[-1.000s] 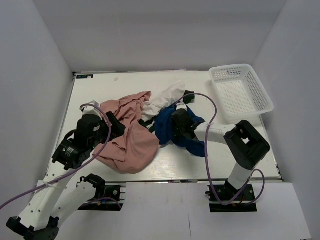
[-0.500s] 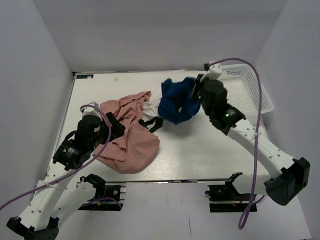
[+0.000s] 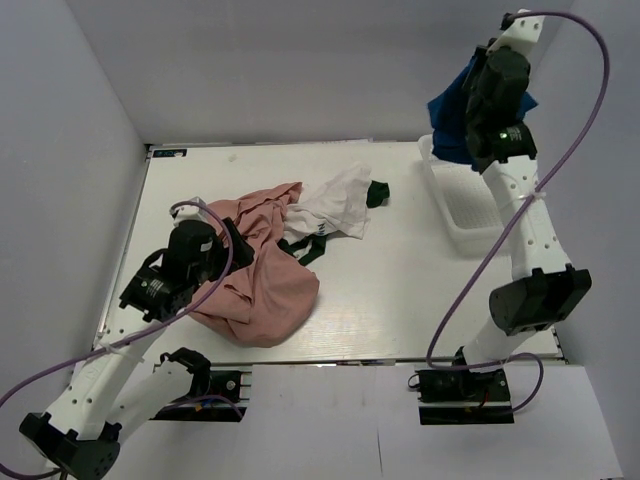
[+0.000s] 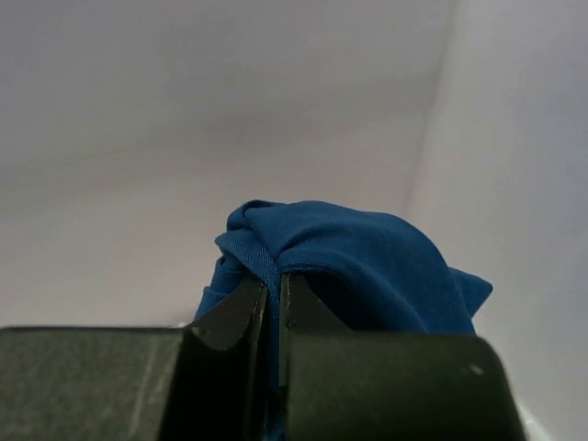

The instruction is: Fold and stack the t-shirts

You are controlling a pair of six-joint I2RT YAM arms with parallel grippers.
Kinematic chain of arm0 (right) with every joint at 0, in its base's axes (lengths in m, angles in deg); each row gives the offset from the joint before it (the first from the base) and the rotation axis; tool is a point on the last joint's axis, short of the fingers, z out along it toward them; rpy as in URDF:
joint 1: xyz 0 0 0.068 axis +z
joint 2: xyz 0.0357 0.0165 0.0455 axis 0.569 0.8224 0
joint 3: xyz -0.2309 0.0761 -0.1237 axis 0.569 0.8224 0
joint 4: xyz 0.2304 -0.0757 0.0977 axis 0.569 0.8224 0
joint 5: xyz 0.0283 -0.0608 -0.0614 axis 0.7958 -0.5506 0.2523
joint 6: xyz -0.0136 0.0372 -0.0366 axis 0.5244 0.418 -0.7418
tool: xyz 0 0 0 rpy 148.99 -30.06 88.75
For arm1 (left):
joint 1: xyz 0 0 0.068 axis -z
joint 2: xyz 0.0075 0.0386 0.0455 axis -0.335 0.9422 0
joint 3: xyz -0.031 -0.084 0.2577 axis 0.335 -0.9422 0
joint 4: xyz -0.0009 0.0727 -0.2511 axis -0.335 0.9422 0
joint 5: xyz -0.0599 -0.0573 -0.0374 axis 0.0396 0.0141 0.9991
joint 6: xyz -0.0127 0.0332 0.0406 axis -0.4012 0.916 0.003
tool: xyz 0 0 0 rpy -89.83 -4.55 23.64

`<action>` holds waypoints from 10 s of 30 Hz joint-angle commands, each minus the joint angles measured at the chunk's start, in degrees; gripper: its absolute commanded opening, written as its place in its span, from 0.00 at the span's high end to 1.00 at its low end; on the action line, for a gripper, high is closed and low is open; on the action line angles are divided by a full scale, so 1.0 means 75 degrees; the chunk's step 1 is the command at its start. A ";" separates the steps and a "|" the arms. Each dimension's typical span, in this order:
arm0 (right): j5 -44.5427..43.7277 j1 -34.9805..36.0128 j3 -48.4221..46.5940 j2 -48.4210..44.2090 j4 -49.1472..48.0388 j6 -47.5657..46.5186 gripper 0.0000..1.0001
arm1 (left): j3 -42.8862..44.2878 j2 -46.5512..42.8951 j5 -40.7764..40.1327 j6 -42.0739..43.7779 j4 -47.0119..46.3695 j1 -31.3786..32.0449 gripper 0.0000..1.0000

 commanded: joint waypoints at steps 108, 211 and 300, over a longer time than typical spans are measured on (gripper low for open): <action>0.1031 -0.2997 -0.2526 0.0240 0.1058 -0.0243 1.00 | 0.0136 0.0464 0.0267 -0.0355 -0.0395 0.0026 0.00; 0.0516 0.2945 0.3008 -0.2631 0.2874 0.0765 1.00 | 0.5664 0.2739 -0.2498 0.1098 -0.0138 -0.2657 1.00; 0.2402 0.6952 0.8642 -0.0592 0.2101 0.2592 0.58 | -0.0157 0.6054 -0.0447 -0.1622 -0.2199 -0.4485 0.19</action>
